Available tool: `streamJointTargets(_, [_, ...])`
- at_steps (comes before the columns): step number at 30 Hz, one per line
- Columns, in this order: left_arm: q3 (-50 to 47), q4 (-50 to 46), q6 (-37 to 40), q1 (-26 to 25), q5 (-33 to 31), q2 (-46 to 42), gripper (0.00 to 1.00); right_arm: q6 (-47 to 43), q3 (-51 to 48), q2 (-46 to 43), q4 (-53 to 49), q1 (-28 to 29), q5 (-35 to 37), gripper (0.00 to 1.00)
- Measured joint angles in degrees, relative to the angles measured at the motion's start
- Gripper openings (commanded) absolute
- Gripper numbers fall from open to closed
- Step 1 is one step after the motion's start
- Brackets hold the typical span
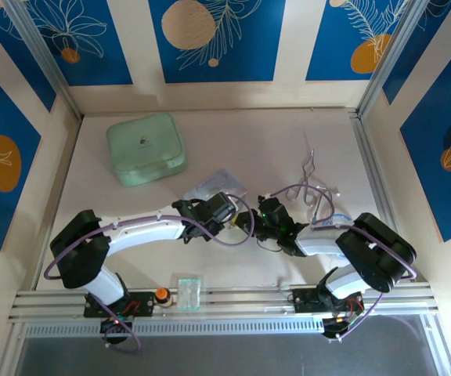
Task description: Unlock the padlock with the key
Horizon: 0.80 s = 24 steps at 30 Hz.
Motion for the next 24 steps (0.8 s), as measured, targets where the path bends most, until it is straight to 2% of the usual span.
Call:
streamJointTargets(7, [-0.28, -2.60, -5.81, 0.04, -3.67, -0.02, 0.77, -1.97, 1.40, 3.82, -0.55, -3.74, -7.32, 0.08])
streamJointTargets(11, [-0.39, -4.04, -8.68, 0.09, -5.20, 0.00, 0.78, -3.56, 1.31, 4.24, -0.76, -5.11, -9.75, 0.08])
streamJointTargets(17, [-0.44, -4.15, -9.03, -0.20, -5.75, 1.03, 0.74, -4.02, 1.11, 4.00, -0.39, -5.66, -10.91, 0.08])
streamJointTargets(24, [0.46, -4.66, -8.63, -0.39, -8.52, 2.75, 0.68, 0.26, -0.11, 2.69, 3.15, -3.58, -3.96, 0.07])
